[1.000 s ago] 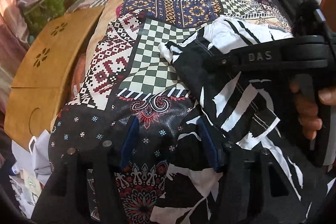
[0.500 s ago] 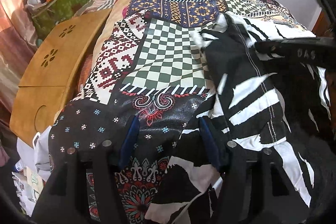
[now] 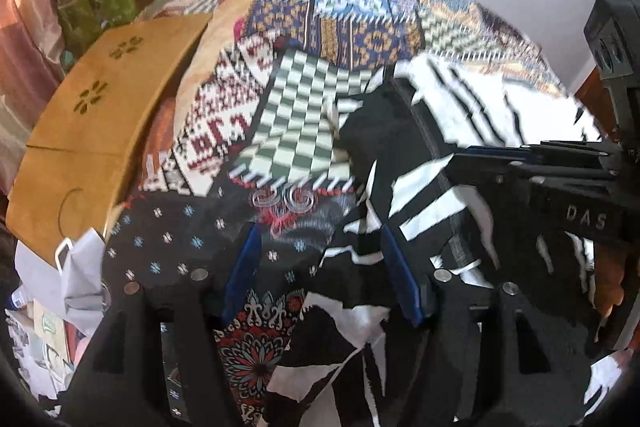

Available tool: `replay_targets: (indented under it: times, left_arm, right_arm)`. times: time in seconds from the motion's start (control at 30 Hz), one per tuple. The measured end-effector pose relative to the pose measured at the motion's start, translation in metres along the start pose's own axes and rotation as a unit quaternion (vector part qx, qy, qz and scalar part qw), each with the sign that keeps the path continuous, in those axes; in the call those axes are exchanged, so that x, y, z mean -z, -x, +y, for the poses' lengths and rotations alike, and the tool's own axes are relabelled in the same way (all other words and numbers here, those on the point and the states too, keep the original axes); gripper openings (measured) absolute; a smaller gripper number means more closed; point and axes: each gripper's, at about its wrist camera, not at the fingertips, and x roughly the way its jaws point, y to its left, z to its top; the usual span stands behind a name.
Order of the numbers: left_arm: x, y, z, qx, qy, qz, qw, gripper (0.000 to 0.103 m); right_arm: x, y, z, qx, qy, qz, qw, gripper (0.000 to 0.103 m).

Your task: Fold small clothes

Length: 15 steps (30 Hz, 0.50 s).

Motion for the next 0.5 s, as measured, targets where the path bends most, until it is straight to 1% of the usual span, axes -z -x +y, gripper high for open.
replay_targets:
  times: [0.07, 0.1, 0.13, 0.23, 0.33, 0.43, 0.5]
  left_arm:
    - [0.007, -0.012, 0.000, -0.014, -0.006, 0.022, 0.9996, 0.062]
    - [0.010, -0.014, -0.001, -0.019, -0.013, 0.022, 0.9995, 0.062]
    - [0.014, -0.012, -0.005, -0.030, -0.028, 0.016, 0.9990, 0.062]
    - [0.019, -0.006, -0.012, -0.057, -0.052, 0.014, 0.9969, 0.063]
    - [0.023, 0.001, -0.009, -0.057, -0.048, 0.018, 0.9970, 0.063]
    - [0.025, 0.011, -0.005, -0.053, -0.036, 0.020, 0.9978, 0.063]
    - [0.025, 0.021, -0.005, -0.055, -0.033, 0.014, 0.9978, 0.063]
  right_arm:
    - [0.006, -0.009, 0.002, 0.010, 0.006, 0.012, 1.000, 0.017]
    - [0.009, -0.009, 0.003, 0.012, 0.010, 0.012, 1.000, 0.017]
    - [0.011, -0.009, 0.004, 0.012, 0.016, 0.008, 1.000, 0.017]
    - [0.013, -0.002, 0.002, 0.016, 0.020, 0.009, 1.000, 0.017]
    - [0.017, 0.015, -0.005, 0.031, 0.020, 0.008, 0.999, 0.017]
    - [0.023, 0.037, -0.012, 0.042, 0.013, -0.007, 0.999, 0.017]
    - [0.029, 0.057, -0.020, 0.050, 0.008, -0.022, 0.998, 0.017]
